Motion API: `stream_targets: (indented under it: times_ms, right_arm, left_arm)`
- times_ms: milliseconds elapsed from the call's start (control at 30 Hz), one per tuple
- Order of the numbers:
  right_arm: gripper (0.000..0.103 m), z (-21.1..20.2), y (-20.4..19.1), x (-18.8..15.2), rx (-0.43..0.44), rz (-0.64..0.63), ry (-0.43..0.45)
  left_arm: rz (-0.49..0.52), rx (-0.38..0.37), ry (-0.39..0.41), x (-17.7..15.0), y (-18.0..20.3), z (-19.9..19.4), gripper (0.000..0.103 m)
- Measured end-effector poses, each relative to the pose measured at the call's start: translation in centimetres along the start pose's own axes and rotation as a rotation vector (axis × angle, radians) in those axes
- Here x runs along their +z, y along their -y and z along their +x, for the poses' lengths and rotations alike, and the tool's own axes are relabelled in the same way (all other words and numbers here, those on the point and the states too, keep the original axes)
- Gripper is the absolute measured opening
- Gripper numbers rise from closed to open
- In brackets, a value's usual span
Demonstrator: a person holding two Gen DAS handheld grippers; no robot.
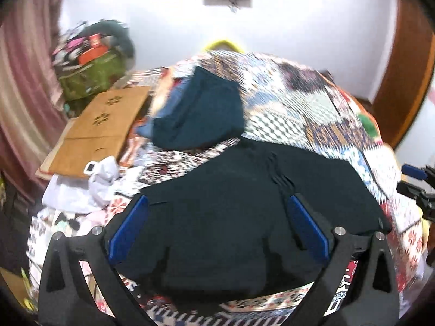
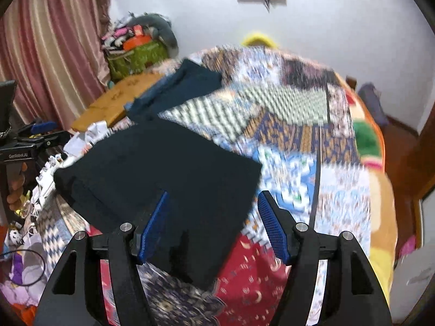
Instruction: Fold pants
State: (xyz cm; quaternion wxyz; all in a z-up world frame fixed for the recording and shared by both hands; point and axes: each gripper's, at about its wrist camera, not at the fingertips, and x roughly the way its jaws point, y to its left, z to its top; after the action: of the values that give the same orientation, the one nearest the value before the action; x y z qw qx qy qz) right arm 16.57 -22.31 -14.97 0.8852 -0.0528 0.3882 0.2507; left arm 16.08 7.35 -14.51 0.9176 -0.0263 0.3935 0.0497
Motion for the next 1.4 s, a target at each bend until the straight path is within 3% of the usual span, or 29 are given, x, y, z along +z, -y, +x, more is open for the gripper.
stream_targets:
  times_ms: [167, 367, 533, 833, 1133, 1233, 1333, 1400]
  right_arm:
    - [0.064, -0.3, -3.2, 1.8, 0.025, -0.076, 0.061]
    - [0.064, 2.0, -6.9, 2.5, 0.092, -0.141, 0.032]
    - [0.064, 4.8, -10.0, 1.4, 0.114, -0.213, -0.034]
    - [0.064, 7.7, -11.7, -0.6, 0.147, -0.23, -0.144]
    - [0.069, 7.7, -12.1, -0.9, 0.169, -0.243, -0.158]
    - [0.069, 7.8, -11.9, -1.0, 0.182, -0.224, -0.158]
    - [0.07, 7.8, -12.0, -1.0, 0.179, -0.225, -0.155]
    - [0.07, 7.9, -11.9, -1.1, 0.182, -0.222, -0.156]
  left_arm:
    - [-0.133, 0.016, -0.006, -1.2, -4.6, -0.9, 0.103]
    - [-0.299, -0.008, -0.112, -4.8, -9.8, 0.2, 0.103]
    - [-0.436, -0.104, -0.235, -8.3, -12.5, 2.4, 0.103]
    - [-0.623, -0.295, -0.352, -12.0, -13.5, 5.1, 0.103]
    - [-0.714, -0.41, -0.337, -11.5, -14.5, 8.6, 0.102]
    - [-0.706, -0.393, -0.335, -11.2, -14.8, 9.5, 0.089]
    - [-0.694, -0.351, -0.342, -11.0, -15.4, 10.6, 0.066]
    - [-0.725, -0.341, -0.337, -10.9, -16.1, 11.0, 0.044]
